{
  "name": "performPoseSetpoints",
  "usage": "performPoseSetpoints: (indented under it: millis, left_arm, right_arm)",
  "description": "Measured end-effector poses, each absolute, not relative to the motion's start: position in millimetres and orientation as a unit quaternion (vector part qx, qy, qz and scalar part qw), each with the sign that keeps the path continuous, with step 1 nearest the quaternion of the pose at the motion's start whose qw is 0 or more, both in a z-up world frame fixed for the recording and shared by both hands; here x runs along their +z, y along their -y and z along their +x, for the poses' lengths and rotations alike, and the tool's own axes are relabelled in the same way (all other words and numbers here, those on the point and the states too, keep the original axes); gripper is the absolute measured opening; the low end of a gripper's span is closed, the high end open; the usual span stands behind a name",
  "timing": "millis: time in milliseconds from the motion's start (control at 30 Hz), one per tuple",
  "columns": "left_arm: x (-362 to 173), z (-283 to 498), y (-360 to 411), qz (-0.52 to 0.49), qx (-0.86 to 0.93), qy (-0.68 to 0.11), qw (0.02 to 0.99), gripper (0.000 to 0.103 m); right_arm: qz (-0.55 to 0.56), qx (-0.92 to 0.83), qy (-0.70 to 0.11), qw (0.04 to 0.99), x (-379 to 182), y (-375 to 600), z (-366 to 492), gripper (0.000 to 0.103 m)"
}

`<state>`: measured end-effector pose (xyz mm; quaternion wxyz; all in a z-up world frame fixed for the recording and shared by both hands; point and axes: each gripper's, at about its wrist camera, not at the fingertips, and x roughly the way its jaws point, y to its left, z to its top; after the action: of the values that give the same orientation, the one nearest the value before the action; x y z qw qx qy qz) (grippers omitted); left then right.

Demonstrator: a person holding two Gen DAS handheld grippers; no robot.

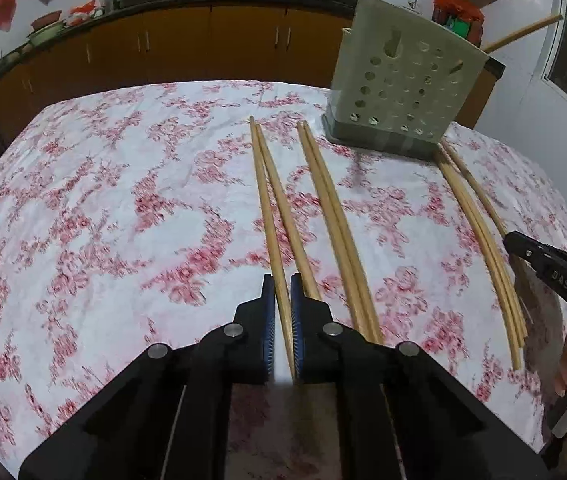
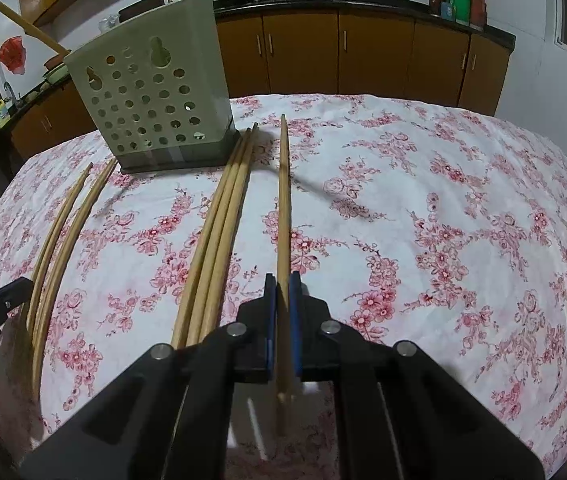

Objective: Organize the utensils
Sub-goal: 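Grasp another chopstick with the right tool while the left tool grasps one, then lift both chopsticks upright and carry them over the utensil holder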

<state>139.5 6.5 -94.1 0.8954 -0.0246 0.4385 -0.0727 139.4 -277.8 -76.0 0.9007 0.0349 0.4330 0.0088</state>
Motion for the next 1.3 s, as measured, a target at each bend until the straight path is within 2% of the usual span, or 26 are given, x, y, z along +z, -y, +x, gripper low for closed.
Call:
performPoseSetpoints:
  millis: [267, 500, 1300]
  left_arm:
    - [-92.8, 156.0, -27.8, -0.027, -0.062, -0.431, 0.9, 0.008]
    - [-92.0, 153.6, -31.7, -0.034, -0.069, -0.431, 0.899, 0.008]
    - [-91.5, 143.8, -27.7, 0.032, -0.091, -0.431, 0.897, 0.008]
  right_arm:
    - [0.066, -0.004, -0.429, 0.901, -75.1, 291.0, 148.0, 0.008]
    - [0.051, -0.008, -0.431, 0.901, -75.2, 289.6, 147.3, 0.008]
    - [0.051, -0.003, -0.431, 0.901, -74.8, 288.1, 138.2, 0.008]
